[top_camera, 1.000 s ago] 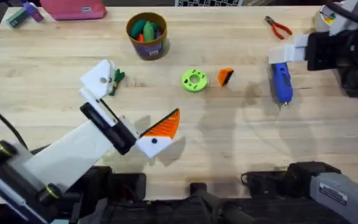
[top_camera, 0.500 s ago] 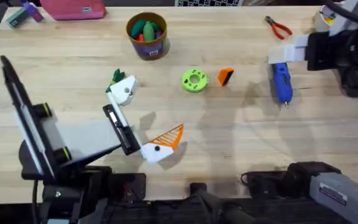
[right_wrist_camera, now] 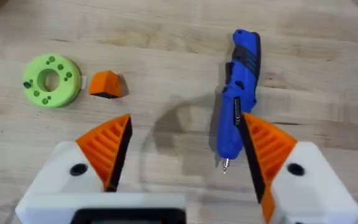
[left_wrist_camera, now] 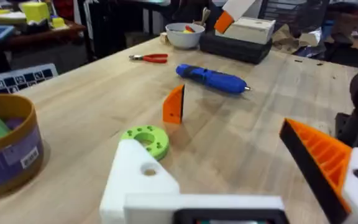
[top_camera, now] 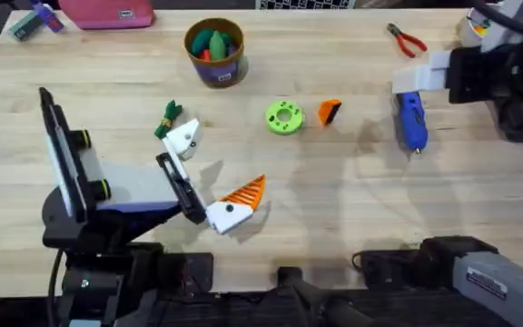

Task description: Pick up the gripper from the table and insert it into the empty holder that is missing its gripper. Then pick up a screw, insert it into the mounting hole, and use the screwdriver to tighten it. Finally, clean up the table by picking up the vegetable and placing it into the bucket.

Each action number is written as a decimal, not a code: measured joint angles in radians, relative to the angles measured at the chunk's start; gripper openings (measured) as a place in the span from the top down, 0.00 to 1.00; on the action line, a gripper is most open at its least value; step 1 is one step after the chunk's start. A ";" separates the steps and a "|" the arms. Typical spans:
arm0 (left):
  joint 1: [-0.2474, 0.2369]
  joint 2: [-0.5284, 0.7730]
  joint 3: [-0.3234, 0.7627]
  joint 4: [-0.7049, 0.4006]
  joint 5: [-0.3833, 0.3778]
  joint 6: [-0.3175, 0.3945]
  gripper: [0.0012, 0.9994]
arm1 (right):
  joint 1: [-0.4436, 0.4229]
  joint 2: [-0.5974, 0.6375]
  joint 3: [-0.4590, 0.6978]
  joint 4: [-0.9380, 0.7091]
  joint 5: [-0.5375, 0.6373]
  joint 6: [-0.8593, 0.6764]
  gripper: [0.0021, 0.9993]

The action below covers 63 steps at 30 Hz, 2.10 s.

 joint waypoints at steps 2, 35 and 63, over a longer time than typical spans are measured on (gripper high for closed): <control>0.000 0.000 0.000 -0.017 -0.001 -0.002 0.01 | 0.000 0.000 0.000 0.000 0.000 0.000 0.01; 0.000 0.000 0.002 -0.076 0.114 -0.003 0.01 | 0.000 0.000 0.000 0.000 0.000 0.000 0.01; 0.000 0.000 0.002 -0.077 0.117 -0.003 0.01 | 0.000 0.000 0.000 0.000 0.000 0.000 0.01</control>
